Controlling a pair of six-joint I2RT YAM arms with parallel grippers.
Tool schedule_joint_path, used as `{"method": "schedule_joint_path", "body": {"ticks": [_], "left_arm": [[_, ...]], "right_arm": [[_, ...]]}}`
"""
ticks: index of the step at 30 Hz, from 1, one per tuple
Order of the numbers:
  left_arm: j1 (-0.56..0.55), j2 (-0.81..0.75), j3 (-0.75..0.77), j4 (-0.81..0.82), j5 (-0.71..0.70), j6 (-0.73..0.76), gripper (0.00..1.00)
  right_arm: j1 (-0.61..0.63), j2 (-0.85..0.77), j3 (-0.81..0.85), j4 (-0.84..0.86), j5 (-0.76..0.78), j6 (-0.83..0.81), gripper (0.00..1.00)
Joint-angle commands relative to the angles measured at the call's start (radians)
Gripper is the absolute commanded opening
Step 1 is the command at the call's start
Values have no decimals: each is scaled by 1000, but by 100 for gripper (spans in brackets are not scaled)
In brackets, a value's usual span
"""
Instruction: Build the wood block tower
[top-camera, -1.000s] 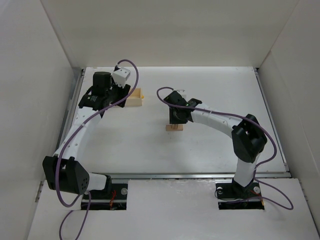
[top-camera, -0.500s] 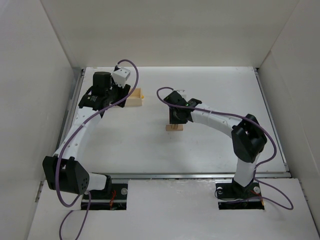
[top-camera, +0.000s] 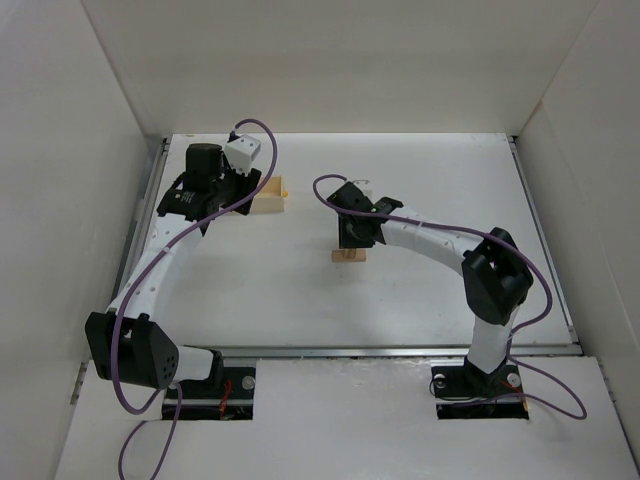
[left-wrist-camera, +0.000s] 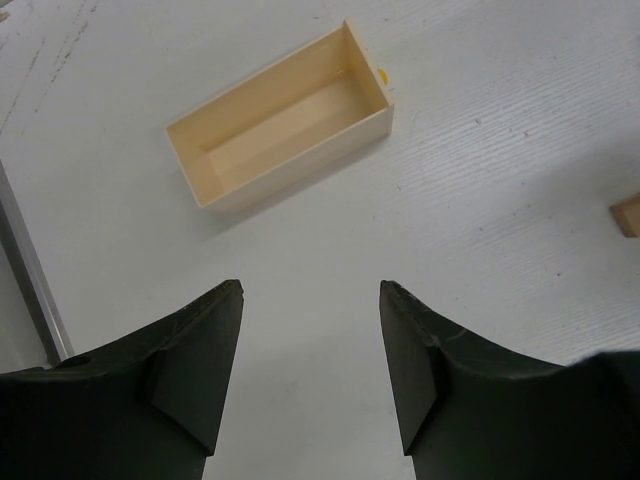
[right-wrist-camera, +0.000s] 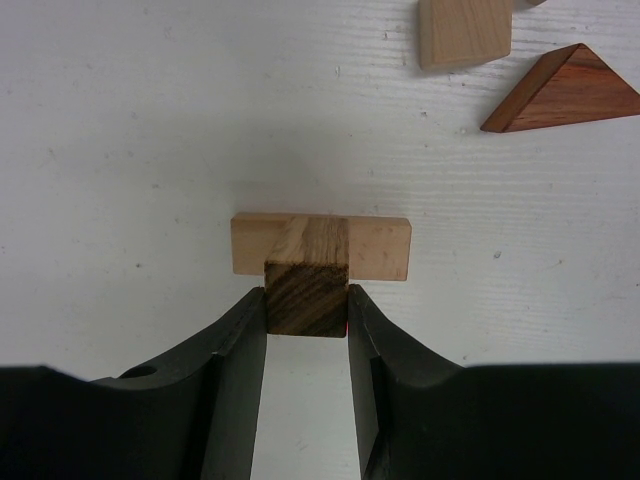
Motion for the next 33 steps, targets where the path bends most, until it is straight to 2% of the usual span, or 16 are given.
{"method": "schedule_joint_path", "body": {"ticks": [1, 4, 6, 9, 18, 21, 24, 29, 33], "left_arm": [[-4, -44, -6, 34, 8, 1, 54], [-4, -44, -6, 34, 8, 1, 54], [-4, -44, -6, 34, 8, 1, 54], [-4, -44, -15, 34, 8, 1, 54], [-4, -44, -15, 34, 8, 1, 54], [-4, -44, -15, 34, 8, 1, 54], [-4, -44, -15, 34, 8, 1, 54], [-4, -44, -15, 34, -1, 1, 54], [-4, -44, -15, 34, -26, 1, 56]], "right_arm": [[11, 10, 25, 21, -4, 15, 29], [11, 10, 25, 21, -4, 15, 29], [11, 10, 25, 21, -4, 15, 33], [11, 10, 25, 21, -4, 15, 42], [11, 10, 25, 21, -13, 6, 62], [11, 1, 25, 30, -13, 6, 70], [11, -54, 25, 43, -13, -15, 84], [2, -174, 47, 54, 21, -66, 90], [-93, -232, 90, 41, -16, -110, 92]]}}
